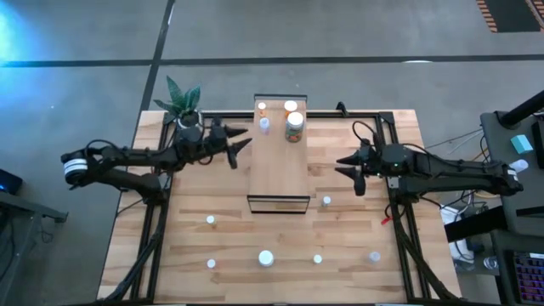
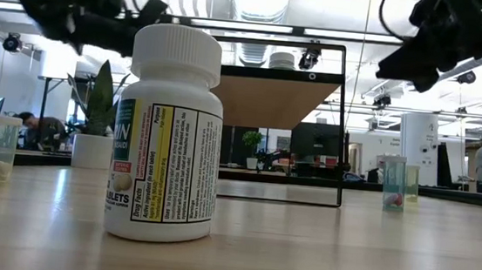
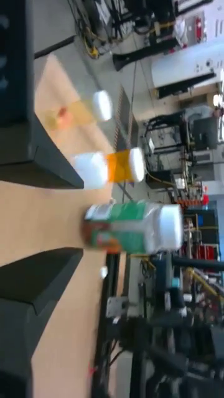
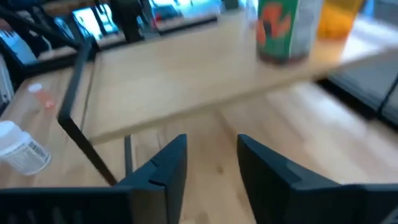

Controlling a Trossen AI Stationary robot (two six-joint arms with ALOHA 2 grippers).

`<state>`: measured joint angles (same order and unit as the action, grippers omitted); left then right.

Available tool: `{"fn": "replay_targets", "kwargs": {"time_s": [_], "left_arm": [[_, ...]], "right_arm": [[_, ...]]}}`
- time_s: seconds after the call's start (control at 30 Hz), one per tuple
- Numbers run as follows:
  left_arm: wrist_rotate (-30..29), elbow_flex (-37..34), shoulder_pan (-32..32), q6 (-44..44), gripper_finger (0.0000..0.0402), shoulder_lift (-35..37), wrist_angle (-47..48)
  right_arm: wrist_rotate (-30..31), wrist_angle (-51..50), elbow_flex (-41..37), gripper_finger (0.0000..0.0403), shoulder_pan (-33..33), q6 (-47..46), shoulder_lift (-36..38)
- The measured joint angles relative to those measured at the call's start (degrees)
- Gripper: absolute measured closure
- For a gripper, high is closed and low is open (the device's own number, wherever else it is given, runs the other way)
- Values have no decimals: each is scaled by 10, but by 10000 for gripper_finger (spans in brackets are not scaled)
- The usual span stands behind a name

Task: Pick and place medicine bottles onto shelf by color
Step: Put the transparent pill bottle on the shelf

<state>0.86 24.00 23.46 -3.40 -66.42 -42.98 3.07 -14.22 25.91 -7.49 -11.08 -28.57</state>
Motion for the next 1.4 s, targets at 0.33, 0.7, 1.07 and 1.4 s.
{"fn": "replay_targets", "kwargs": {"time_s": [0.33,0.7,1.07,1.4], "left_arm": [[-10,-115,-27,15,338,19,-133],[-16,-124,-26,16,362,19,-138],[-27,-124,-26,16,362,19,-138],[-27,-124,-26,11,362,19,-138]], "right_arm": [[-5,-92,60,196,71,-61,-131],[-16,-206,150,133,181,-164,-215],[-76,-446,281,131,324,-439,-305],[-118,-387,277,116,512,-884,-354]]}}
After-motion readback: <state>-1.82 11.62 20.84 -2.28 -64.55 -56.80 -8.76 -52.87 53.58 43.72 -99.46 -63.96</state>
